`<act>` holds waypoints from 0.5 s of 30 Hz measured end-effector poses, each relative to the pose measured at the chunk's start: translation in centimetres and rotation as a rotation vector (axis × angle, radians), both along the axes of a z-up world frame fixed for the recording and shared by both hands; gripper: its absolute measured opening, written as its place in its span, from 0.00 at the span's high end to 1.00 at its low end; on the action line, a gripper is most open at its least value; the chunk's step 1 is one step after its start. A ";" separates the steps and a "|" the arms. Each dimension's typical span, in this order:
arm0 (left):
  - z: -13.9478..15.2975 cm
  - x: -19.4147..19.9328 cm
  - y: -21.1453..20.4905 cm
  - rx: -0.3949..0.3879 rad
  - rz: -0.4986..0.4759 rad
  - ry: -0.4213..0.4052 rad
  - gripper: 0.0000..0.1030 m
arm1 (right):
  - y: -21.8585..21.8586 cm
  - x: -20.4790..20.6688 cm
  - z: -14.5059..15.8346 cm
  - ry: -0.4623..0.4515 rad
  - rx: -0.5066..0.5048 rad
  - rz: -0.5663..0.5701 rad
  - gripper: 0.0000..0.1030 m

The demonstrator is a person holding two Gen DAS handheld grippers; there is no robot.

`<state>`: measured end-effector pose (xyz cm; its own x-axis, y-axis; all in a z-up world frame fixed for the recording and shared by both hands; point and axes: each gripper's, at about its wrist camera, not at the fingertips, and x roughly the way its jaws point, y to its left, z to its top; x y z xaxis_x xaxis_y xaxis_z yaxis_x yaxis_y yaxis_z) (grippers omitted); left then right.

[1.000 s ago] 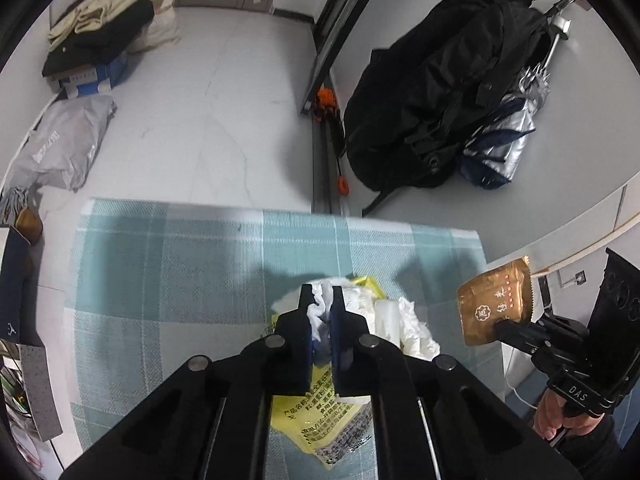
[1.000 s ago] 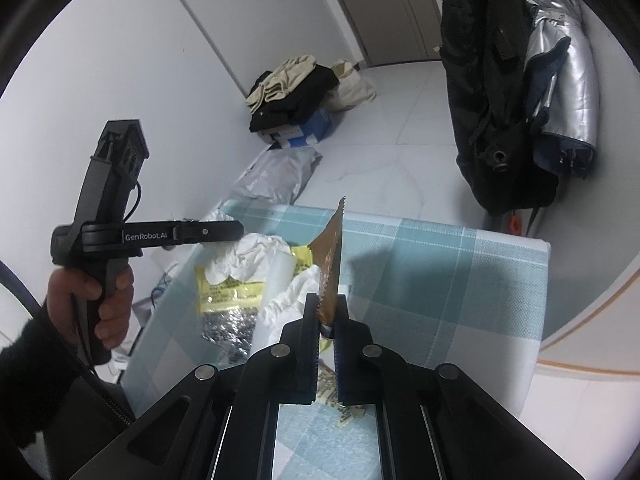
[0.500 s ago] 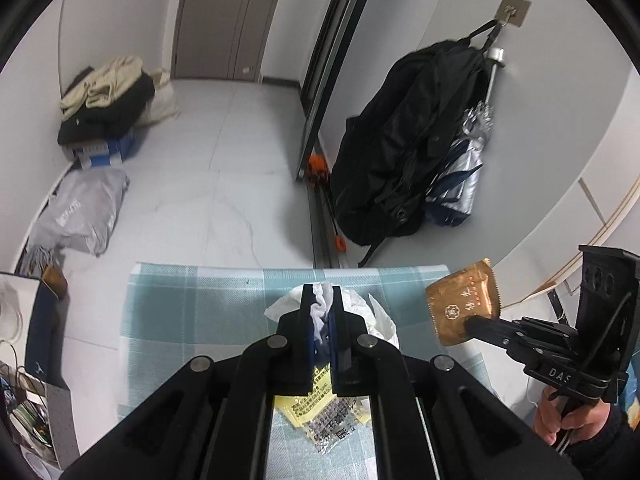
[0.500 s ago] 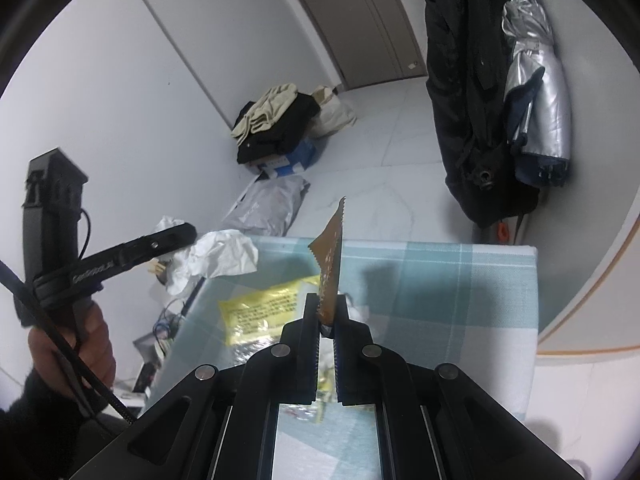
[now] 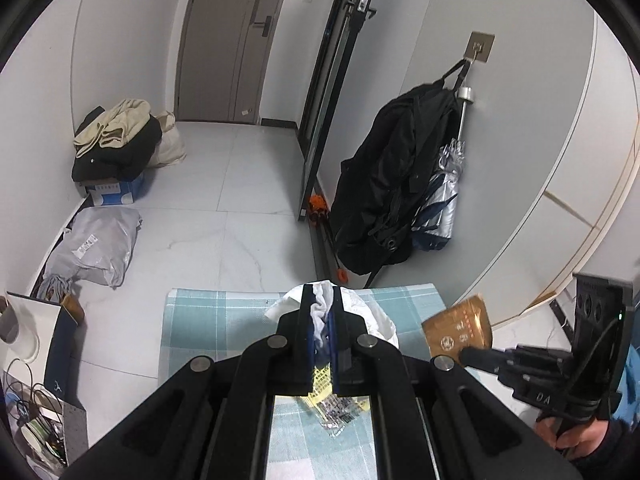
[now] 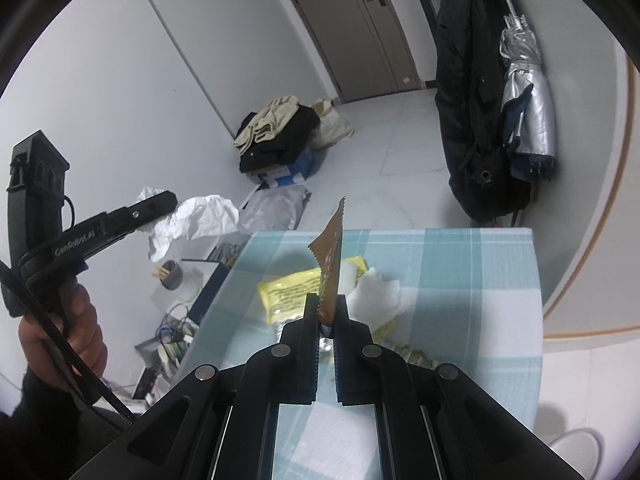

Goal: Collect trash
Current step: 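Carry the brown wrapper and white tissue over the white bin with both tools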

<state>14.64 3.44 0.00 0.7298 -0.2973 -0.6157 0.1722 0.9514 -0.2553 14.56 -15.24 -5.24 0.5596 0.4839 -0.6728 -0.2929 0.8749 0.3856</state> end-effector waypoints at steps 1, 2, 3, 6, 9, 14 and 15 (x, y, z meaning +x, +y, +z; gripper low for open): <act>0.2 -0.2 0.1 -0.005 0.001 -0.005 0.99 | 0.1 -0.6 0.0 -0.001 0.002 -0.007 0.95; 0.3 -0.4 0.2 -0.005 0.001 -0.010 0.99 | 0.1 -1.1 0.1 -0.003 0.002 -0.012 0.95; 0.4 -0.6 0.1 -0.004 0.007 -0.016 0.99 | 0.1 -1.6 0.1 -0.002 0.003 -0.019 0.95; 0.6 -1.5 0.1 -0.012 0.007 -0.026 0.99 | -0.1 -2.9 0.2 0.001 0.003 -0.042 0.95; 0.9 -2.4 0.2 -0.035 0.010 -0.036 0.99 | -0.3 -4.3 0.8 -0.012 0.002 -0.064 0.95; 1.9 -3.9 0.2 -0.048 0.026 -0.075 0.99 | -1.1 -6.2 2.9 -0.045 0.027 -0.106 0.95; 2.1 -4.2 0.1 -0.048 0.028 -0.080 0.99 | -1.3 -6.6 3.5 -0.056 0.034 -0.113 0.95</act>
<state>10.46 3.57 2.11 0.7846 -0.3037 -0.5405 0.1674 0.9432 -0.2869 7.98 -16.52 -1.69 0.6479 0.4378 -0.6234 -0.2149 0.8902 0.4018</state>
